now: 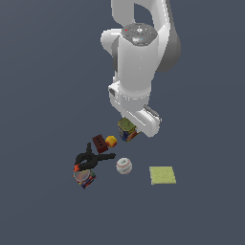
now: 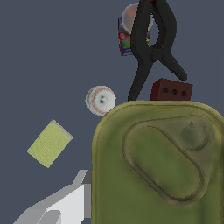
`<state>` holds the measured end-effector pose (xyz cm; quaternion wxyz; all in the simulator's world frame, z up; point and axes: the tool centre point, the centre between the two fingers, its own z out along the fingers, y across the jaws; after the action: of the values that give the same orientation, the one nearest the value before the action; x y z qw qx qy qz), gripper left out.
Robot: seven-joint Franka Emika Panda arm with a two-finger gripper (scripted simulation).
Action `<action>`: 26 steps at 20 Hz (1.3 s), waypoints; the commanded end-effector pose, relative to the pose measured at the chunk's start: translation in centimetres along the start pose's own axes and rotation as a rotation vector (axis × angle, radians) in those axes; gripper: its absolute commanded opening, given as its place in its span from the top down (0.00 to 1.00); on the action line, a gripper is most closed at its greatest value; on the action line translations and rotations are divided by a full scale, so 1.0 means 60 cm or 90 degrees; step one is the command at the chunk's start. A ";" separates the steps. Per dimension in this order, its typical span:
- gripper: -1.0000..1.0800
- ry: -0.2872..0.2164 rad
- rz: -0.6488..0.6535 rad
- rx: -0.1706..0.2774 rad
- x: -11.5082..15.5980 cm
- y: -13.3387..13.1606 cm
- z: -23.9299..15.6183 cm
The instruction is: Pick up a designated object from a clutter of objects.
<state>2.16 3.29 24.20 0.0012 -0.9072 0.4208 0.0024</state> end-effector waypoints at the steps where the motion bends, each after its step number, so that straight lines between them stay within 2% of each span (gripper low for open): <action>1: 1.00 0.001 -0.001 0.001 0.041 0.007 -0.038; 8: 1.00 0.002 0.000 0.001 0.133 0.021 -0.115; 14: 1.00 0.003 0.000 0.000 0.195 0.029 -0.167; 20: 1.00 0.003 0.000 0.000 0.234 0.033 -0.198; 26: 1.00 0.003 0.000 0.000 0.254 0.034 -0.214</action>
<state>10.28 -9.52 36.51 -0.0008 -0.9069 0.4214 0.0021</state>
